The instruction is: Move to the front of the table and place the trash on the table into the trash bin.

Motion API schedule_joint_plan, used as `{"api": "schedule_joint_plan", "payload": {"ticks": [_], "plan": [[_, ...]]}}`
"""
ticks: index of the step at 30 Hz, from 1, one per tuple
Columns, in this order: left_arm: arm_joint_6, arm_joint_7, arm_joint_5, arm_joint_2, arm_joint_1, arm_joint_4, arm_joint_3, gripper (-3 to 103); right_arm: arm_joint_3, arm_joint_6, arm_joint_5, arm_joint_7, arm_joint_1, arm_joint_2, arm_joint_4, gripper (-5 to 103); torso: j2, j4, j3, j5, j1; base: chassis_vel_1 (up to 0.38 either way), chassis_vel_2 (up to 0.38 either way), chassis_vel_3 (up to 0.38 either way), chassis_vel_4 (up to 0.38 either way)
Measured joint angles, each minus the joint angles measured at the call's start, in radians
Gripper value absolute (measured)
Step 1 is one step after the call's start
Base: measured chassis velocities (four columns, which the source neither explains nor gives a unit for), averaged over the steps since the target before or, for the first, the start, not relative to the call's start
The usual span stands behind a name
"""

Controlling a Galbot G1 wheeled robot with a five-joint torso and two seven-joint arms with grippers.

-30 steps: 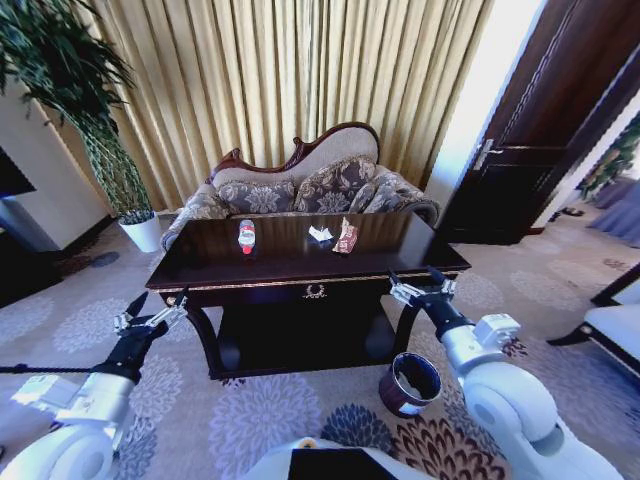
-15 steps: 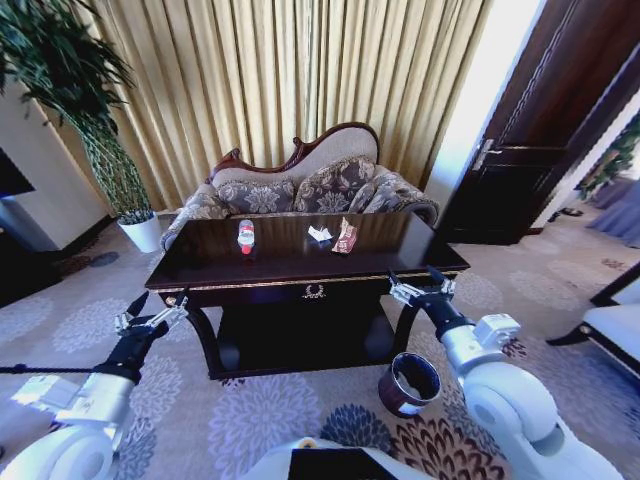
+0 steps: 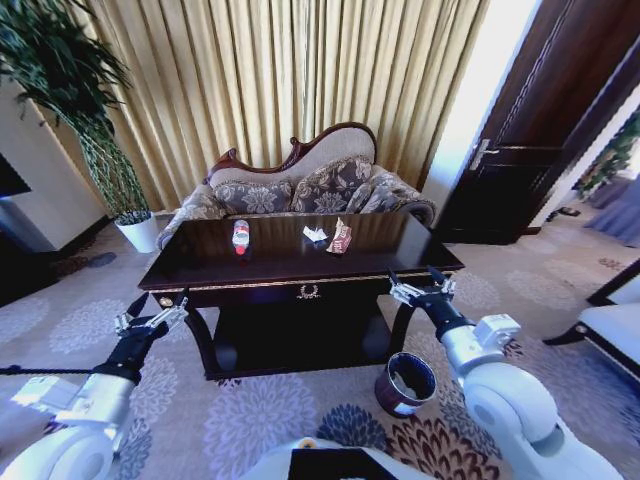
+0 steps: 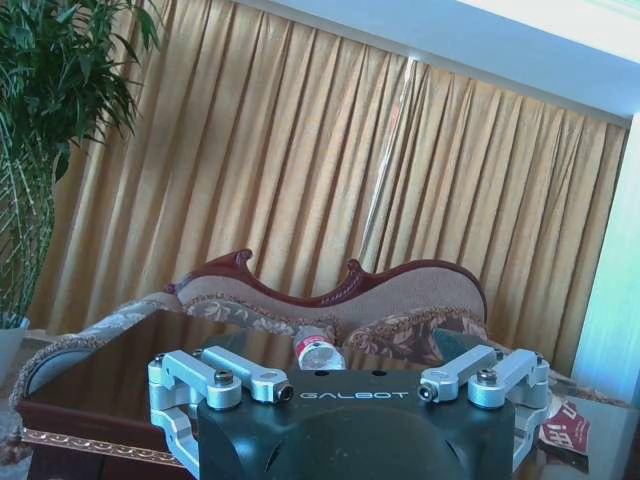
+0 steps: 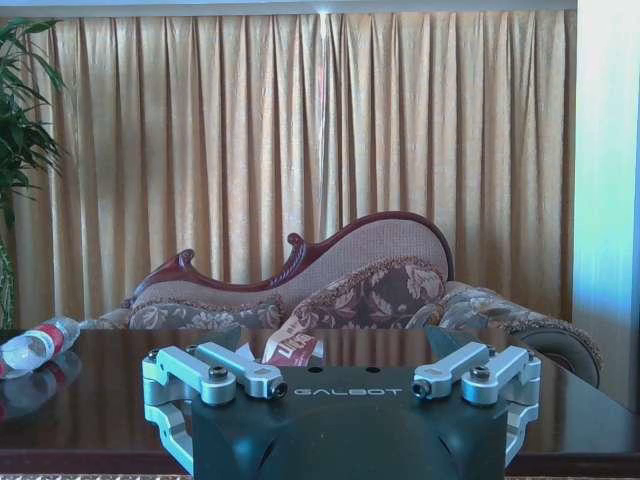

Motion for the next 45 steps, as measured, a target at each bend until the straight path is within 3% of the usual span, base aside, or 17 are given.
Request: {"api": "schedule_joint_plan", "payload": {"ticks": [22,45], "plan": [[-0.003,0.014,0.001,-0.006,0.001,0.0,-0.001,100,0.001,0.004,-0.023,-0.047,0.004,0.005,-0.021,100,0.0,0.0,0.0,-0.0002,0.0,-0.01,0.006,0.008,-0.006],[-0.005,0.018,0.002,-0.014,0.0,0.0,0.0,100,-0.002,0.011,-0.059,-0.054,-0.01,0.007,-0.021,100,0.0,0.0,0.0,-0.0004,0.0,-0.104,0.102,0.105,-0.094]]}}
